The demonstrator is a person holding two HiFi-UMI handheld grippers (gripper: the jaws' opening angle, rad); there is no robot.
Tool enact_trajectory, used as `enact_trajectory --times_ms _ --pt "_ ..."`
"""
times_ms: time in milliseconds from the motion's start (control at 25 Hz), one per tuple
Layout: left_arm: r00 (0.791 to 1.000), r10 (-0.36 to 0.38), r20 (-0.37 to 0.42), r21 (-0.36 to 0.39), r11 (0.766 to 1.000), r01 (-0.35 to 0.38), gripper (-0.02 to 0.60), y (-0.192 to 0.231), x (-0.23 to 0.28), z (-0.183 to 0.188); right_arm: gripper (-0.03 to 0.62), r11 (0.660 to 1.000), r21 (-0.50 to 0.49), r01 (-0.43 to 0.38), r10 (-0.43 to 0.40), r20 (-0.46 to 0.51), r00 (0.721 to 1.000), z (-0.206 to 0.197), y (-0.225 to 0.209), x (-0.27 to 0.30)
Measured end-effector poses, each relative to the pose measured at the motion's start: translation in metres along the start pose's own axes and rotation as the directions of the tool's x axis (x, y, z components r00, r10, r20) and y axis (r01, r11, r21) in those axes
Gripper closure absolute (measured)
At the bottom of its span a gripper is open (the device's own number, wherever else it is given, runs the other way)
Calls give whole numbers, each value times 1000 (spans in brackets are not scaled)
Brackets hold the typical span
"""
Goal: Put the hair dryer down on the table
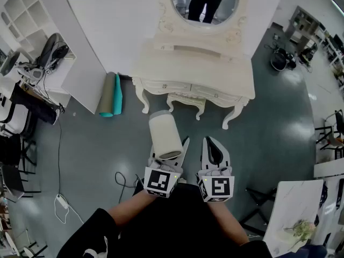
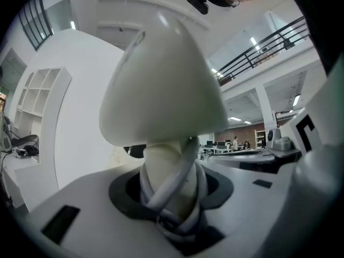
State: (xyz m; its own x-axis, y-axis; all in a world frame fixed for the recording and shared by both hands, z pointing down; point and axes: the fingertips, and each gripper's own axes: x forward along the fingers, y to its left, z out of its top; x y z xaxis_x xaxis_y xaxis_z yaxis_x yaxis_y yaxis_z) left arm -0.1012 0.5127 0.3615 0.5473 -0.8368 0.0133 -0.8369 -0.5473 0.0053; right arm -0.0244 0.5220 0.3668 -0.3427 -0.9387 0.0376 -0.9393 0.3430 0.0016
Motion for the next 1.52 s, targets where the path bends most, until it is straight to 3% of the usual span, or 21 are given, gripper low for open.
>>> enact_trajectory --times_ms 280,560,1240,1520 --pt "999 51 8 -16 999 -51 407 0 -9 -5 576 1000 -5 -10 10 10 1000 -5 -7 -19" --pt "997 82 -14 -4 997 -82 407 3 -16 -10 576 999 36 -40 41 -46 998 -26 -5 -24" --pt "994 83 -66 -12 996 -84 405 18 5 -27 575 996 86 8 -1 -82 997 -43 -33 -6" --pt "996 68 -49 -19 997 -69 407 30 26 -29 574 994 105 22 -15 -69 997 -44 -42 15"
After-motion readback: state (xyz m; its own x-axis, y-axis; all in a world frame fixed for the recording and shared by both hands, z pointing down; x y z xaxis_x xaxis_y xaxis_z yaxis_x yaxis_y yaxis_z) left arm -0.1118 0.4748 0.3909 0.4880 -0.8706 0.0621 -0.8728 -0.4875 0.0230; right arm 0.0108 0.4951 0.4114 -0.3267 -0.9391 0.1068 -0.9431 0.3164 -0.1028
